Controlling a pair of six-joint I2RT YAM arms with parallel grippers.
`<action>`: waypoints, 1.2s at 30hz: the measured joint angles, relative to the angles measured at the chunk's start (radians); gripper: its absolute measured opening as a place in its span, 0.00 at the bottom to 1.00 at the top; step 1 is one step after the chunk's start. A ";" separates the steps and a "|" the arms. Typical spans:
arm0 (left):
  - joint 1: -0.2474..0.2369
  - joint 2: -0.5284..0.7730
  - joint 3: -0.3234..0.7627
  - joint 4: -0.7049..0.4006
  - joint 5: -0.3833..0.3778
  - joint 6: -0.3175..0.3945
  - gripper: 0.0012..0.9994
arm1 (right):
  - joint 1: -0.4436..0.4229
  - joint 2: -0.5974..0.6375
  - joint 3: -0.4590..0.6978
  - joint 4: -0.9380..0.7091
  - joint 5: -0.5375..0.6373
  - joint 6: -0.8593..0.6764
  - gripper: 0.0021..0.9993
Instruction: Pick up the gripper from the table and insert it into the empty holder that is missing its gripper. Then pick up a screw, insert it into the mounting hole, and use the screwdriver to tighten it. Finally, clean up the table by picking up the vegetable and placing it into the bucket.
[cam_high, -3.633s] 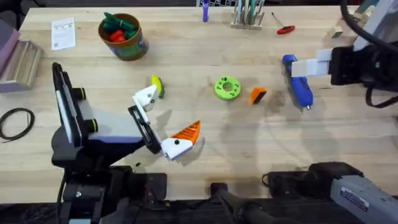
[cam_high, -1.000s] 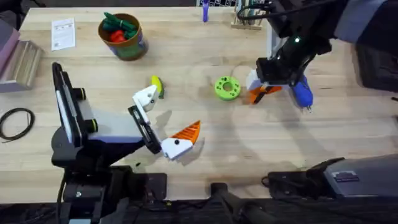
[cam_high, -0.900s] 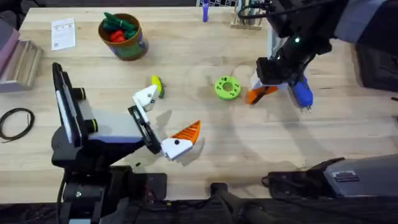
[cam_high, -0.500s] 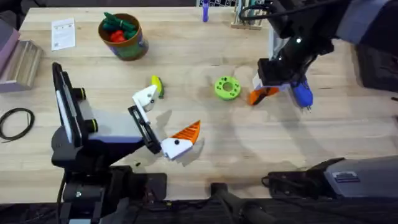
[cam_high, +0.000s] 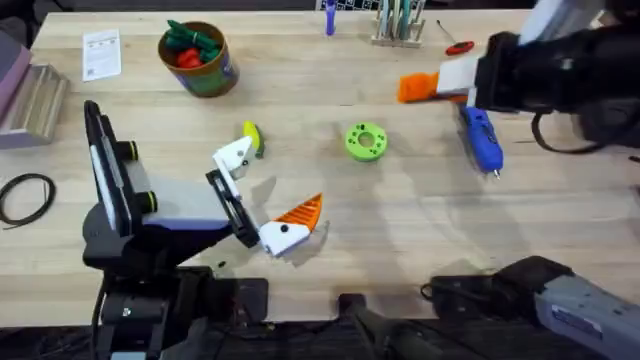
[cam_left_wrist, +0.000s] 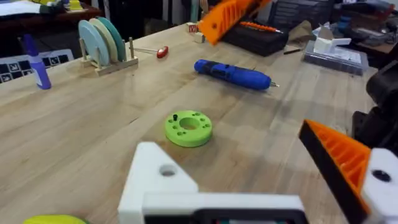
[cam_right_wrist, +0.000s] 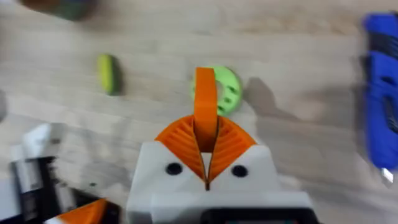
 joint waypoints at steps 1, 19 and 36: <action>0.000 0.000 0.000 0.000 0.000 0.000 0.99 | 0.000 -0.037 -0.034 0.057 -0.040 0.006 0.01; 0.000 0.000 0.000 0.000 0.000 0.000 0.99 | 0.000 -0.006 -0.310 0.533 -0.724 0.058 0.01; 0.000 0.000 0.000 0.000 0.000 0.000 0.99 | -0.010 0.418 -0.312 0.954 -1.296 0.073 0.01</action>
